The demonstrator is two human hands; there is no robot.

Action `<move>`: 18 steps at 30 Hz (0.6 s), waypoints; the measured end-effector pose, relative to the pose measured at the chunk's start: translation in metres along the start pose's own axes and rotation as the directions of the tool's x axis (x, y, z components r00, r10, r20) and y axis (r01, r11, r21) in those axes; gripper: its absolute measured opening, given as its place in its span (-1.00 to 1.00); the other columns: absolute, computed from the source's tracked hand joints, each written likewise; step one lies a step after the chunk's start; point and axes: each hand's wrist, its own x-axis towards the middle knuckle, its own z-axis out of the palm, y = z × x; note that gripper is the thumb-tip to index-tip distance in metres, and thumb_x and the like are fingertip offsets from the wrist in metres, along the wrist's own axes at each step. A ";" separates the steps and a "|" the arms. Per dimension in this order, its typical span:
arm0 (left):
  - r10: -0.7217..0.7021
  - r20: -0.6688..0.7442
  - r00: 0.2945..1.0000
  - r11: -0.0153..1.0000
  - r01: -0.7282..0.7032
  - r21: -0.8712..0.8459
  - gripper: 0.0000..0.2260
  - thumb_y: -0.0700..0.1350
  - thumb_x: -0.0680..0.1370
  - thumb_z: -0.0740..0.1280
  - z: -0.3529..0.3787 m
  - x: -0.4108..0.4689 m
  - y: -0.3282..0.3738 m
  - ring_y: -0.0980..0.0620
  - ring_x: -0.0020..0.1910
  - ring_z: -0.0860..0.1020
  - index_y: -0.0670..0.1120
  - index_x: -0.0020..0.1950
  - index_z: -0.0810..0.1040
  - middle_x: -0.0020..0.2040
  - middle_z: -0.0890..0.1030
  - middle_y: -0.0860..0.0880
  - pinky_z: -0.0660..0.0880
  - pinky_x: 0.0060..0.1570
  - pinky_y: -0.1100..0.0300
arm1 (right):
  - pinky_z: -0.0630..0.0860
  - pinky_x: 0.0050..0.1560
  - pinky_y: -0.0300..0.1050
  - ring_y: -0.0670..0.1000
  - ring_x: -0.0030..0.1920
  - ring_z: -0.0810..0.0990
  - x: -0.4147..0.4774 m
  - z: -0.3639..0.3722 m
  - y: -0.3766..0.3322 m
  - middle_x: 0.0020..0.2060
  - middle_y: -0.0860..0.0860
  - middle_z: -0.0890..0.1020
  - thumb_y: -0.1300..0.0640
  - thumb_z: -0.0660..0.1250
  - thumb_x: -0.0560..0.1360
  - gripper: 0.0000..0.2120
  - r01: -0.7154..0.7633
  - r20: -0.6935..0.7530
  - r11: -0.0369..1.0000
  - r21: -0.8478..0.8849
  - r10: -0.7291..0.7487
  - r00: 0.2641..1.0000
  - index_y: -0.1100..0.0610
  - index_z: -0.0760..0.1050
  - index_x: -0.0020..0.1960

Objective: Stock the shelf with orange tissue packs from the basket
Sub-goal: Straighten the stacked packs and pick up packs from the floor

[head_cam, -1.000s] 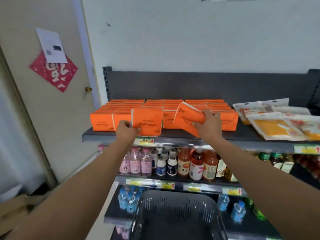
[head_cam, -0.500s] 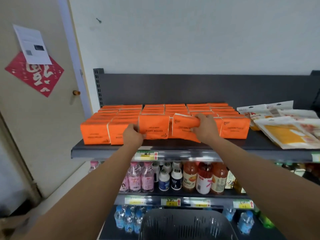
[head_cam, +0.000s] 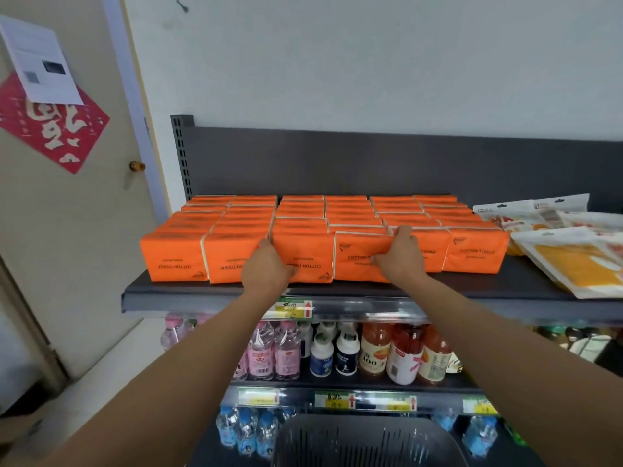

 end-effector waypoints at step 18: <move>0.130 0.021 0.991 0.978 -0.132 0.164 -0.65 0.07 0.50 0.34 -0.009 -0.001 -0.005 -0.07 -0.36 0.46 -0.11 -0.36 0.37 -0.39 0.49 -0.06 0.34 -0.41 0.19 | 0.39 -0.27 -0.05 0.16 -0.13 0.52 -0.007 0.010 0.009 -0.08 0.16 0.53 0.35 0.20 0.51 -0.63 -0.038 -0.069 0.997 0.064 0.043 0.997 0.25 0.31 0.31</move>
